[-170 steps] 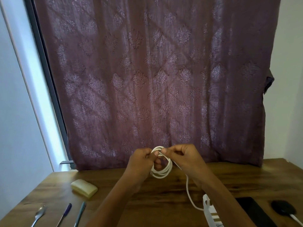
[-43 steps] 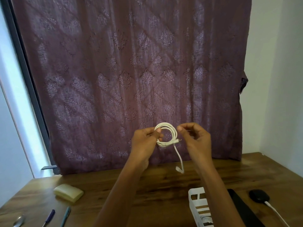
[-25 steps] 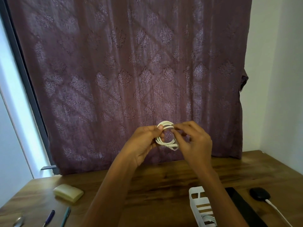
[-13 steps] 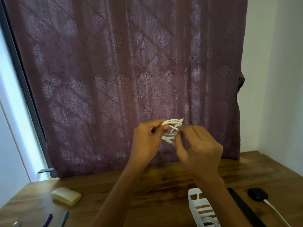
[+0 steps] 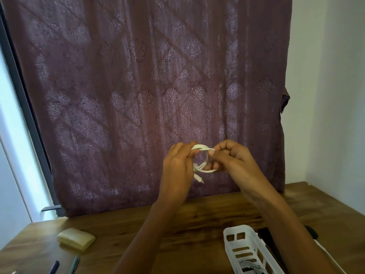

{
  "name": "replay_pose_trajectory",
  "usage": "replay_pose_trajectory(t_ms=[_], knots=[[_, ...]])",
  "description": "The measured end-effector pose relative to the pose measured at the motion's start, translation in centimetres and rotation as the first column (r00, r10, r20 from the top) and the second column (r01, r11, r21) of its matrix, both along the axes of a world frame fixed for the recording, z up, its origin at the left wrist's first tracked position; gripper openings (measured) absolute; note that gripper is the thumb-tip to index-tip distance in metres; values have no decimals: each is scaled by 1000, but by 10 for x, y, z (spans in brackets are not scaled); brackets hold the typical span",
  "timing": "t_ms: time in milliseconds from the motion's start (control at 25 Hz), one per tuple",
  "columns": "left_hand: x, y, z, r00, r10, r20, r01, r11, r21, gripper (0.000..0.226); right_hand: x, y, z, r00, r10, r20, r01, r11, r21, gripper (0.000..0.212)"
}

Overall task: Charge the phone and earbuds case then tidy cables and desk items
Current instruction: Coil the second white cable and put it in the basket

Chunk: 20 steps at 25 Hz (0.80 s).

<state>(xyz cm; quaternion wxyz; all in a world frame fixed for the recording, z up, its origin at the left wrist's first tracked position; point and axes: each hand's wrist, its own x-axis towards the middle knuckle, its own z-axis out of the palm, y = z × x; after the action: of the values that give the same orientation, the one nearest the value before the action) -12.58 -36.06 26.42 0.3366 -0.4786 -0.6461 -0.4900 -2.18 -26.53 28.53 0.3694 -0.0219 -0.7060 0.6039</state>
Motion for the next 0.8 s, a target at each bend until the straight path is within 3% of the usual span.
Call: replay_pose_trajectory(t_ms=[200, 320, 360, 440, 520, 560, 600, 680, 800], knots=[[-9, -2, 6, 996, 41, -75, -45, 997, -58, 25, 3, 9, 0, 997, -82, 10, 82, 994, 68, 6], [-3, -6, 8, 978, -62, 201, 79, 994, -74, 22, -1, 20, -5, 972, -233, -11, 230, 948, 222, 10], [-1, -6, 9, 926, -125, 357, 151, 987, -47, 22, -3, 23, -9, 967, -254, -12, 251, 944, 214, 14], [5, -4, 9, 721, -311, 620, 319, 942, 103, 22, -9, 23, -15, 971, -240, -17, 240, 962, 133, 17], [11, -2, 10, 473, -496, 728, 432, 851, 299, 19, -14, 19, -18, 989, -148, -21, 146, 986, -77, 11], [12, -1, 9, 412, -532, 740, 455, 824, 339, 17, -16, 17, -18, 996, -86, -27, 79, 976, -203, 8], [13, -2, 9, 414, -519, 748, 472, 825, 311, 16, -17, 15, -18, 999, -27, -40, 13, 950, -312, 6], [9, -6, 8, 543, -385, 746, 486, 869, 95, 19, -17, 14, -18, 998, 34, -45, -50, 908, -417, 6], [3, -12, 15, 644, -295, 706, 527, 839, -131, 38, -17, 13, -18, 999, 40, -13, -42, 937, -346, 7]])
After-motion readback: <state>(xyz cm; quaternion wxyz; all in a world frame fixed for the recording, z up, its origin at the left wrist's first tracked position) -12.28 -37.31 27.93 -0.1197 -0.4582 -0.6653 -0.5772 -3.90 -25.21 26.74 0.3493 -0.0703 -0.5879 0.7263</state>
